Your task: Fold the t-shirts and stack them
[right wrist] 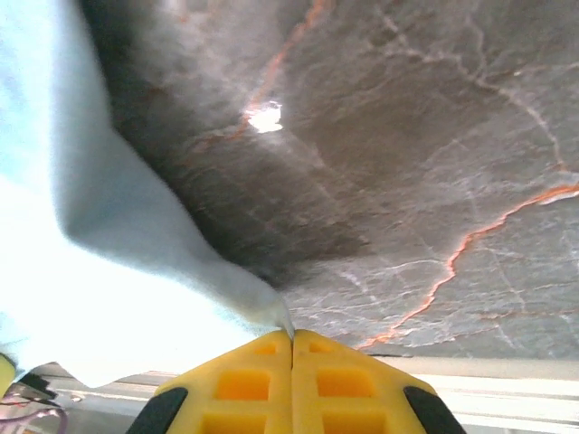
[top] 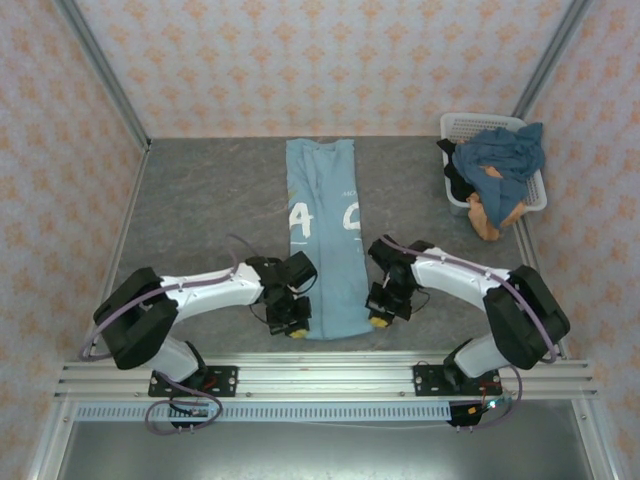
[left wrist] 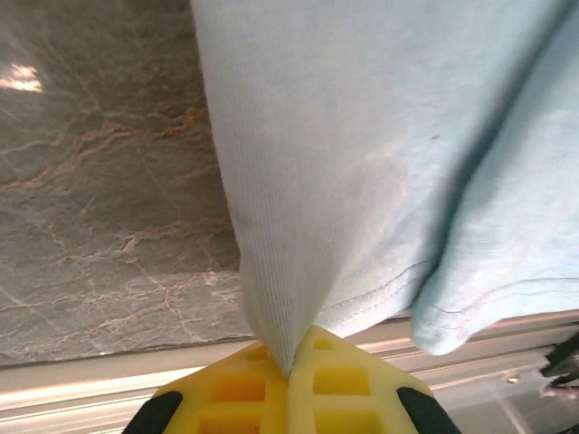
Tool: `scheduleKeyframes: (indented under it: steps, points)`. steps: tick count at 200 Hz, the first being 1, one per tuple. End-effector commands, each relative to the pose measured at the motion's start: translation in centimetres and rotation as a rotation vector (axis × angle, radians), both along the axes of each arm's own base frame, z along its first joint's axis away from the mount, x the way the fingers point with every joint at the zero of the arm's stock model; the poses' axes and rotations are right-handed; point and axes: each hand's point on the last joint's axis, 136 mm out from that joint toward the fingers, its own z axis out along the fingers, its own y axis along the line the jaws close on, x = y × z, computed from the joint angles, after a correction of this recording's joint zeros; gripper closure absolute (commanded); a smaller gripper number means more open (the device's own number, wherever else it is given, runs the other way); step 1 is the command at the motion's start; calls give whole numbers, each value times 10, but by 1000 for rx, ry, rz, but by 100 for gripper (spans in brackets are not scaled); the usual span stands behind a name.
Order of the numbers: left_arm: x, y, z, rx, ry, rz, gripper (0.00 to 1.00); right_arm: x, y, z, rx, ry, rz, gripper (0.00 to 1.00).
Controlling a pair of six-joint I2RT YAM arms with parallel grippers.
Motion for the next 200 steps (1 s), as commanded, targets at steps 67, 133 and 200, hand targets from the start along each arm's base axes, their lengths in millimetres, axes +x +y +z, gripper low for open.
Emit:
scheduleKeyframes:
  steps: [67, 133, 200]
  points:
    - [87, 17, 60, -47, -182, 185, 100, 69, 9, 55, -98, -155, -121, 100]
    - [161, 31, 74, -48, -252, 254, 100, 152, 19, 82, -148, -309, -160, 100]
    - [253, 40, 58, -64, -289, 315, 100, 251, 28, 74, -173, -362, -183, 100]
